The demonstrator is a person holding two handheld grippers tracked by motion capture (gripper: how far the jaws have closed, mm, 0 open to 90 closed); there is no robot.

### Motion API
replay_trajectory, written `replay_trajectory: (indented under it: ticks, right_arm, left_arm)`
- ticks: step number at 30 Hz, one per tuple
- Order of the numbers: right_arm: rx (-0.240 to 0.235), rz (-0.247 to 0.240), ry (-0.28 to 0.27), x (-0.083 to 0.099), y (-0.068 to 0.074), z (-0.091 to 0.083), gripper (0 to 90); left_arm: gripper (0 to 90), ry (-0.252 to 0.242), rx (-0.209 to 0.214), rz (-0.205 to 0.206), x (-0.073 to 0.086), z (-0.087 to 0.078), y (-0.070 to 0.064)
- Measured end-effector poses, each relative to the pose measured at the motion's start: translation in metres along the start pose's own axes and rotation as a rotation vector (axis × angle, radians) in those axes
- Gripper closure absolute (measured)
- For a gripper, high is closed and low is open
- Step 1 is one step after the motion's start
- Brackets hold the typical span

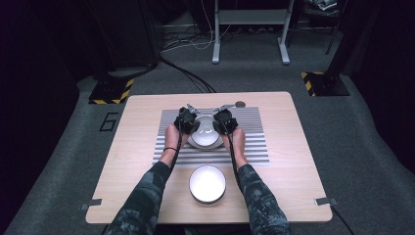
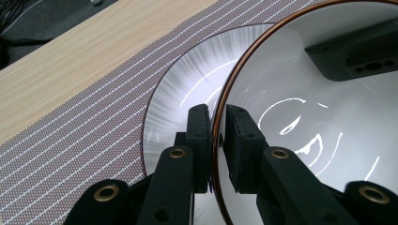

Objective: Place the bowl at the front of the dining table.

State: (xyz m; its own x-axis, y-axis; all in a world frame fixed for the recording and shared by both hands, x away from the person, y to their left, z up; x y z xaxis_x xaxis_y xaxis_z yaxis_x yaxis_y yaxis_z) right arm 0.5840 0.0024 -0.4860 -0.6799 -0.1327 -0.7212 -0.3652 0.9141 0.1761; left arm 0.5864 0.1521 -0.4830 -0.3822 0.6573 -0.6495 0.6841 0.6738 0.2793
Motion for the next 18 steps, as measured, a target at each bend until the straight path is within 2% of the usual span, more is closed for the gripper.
replay_trajectory:
  ticks: [14,18]
  right_arm:
    - [-0.012,0.033,0.019,-0.0023,-0.0034,0.0037,81.9]
    - [-0.023,0.065,0.041,-0.0035,-0.0061,0.0057,81.9]
  left_arm:
    - [80.5,0.034,0.021,-0.049,0.0006,0.0014,0.0035]
    - [80.8,0.052,0.032,-0.067,0.0007,0.0018,0.005]
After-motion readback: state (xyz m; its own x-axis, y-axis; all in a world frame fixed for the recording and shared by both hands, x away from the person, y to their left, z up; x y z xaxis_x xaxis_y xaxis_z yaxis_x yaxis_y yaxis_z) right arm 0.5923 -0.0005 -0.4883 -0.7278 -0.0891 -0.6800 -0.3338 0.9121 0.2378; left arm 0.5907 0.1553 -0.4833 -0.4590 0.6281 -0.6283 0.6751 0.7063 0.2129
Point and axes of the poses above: each handheld gripper's, and its own axes: z roughly forward along the jaws, x roughly out of its underside, y roughly to its left, the point moved 3 cm from there along z, roughly forward along the jaws, and after that the axes turned 12 degrees about z, right-handed, at the moved point
